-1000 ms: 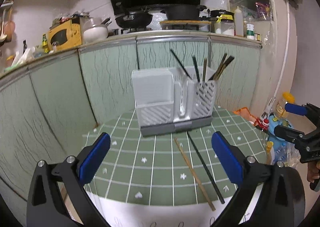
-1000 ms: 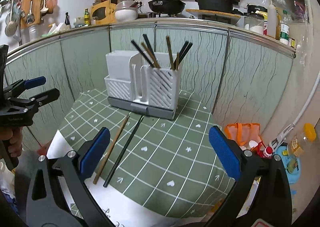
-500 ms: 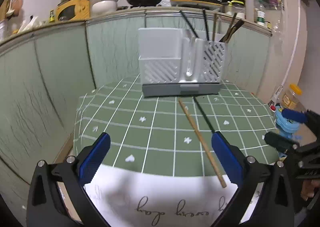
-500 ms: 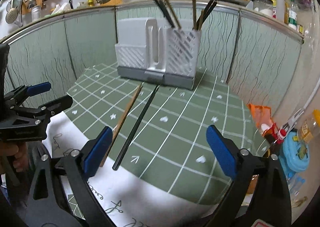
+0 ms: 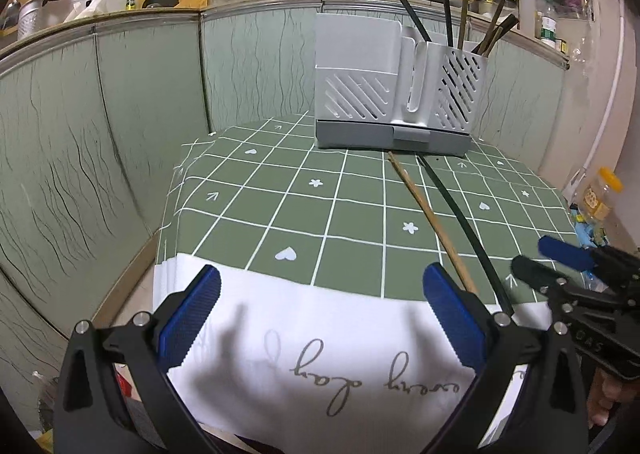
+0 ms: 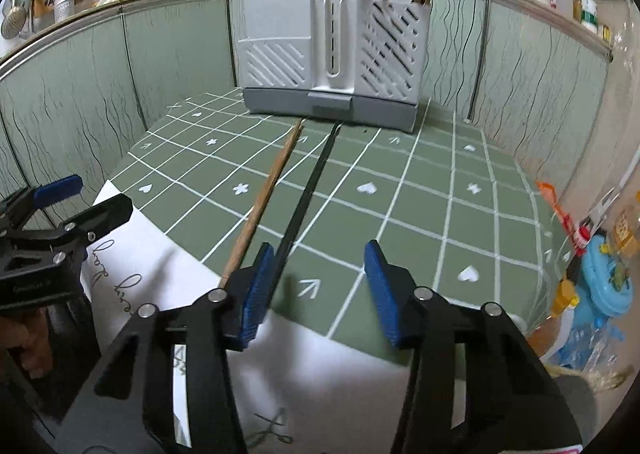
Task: Organize utensils
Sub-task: 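Move both open tools back over the last wooden and black chopsticks, then close the right tool on the black chopstick while the left tool grips the wooden one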
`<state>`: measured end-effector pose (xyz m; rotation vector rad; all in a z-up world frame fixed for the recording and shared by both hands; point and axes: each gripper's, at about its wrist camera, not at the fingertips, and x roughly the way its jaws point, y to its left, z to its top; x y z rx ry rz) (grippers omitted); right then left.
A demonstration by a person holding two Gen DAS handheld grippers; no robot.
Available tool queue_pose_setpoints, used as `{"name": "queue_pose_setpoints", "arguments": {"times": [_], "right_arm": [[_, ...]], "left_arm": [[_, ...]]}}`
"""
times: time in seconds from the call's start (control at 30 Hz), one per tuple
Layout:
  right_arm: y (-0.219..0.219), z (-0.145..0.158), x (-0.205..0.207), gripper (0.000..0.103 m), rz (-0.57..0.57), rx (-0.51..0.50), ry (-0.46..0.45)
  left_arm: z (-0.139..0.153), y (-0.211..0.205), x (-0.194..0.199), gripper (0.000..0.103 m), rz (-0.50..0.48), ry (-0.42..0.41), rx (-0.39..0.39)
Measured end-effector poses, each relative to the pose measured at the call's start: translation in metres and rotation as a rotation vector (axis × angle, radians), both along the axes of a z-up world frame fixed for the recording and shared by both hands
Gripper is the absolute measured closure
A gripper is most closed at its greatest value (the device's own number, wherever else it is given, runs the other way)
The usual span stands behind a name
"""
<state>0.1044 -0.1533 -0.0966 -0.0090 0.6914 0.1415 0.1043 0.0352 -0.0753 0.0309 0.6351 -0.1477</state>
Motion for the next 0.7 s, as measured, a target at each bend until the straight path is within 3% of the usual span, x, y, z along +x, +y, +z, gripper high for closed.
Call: {"name": "queue_pose_setpoints", "arguments": {"times": [0.3, 0.5, 0.7], "right_arm": [[0.017, -0.018, 0.007, 0.071, 0.02, -0.016, 0.04], [0.01, -0.018, 0.011, 0.097, -0.039, 0.005, 0.047], [-0.008, -0.015, 0.014, 0.097, -0.079, 0.036, 0.069]], "left_arm": [[-0.001, 0.004, -0.003, 0.004, 0.011, 0.0, -0.012], [-0.005, 0.004, -0.002, 0.004, 0.013, 0.018, -0.014], [-0.006, -0.009, -0.003, 0.004, 0.001, 0.021, -0.005]]}}
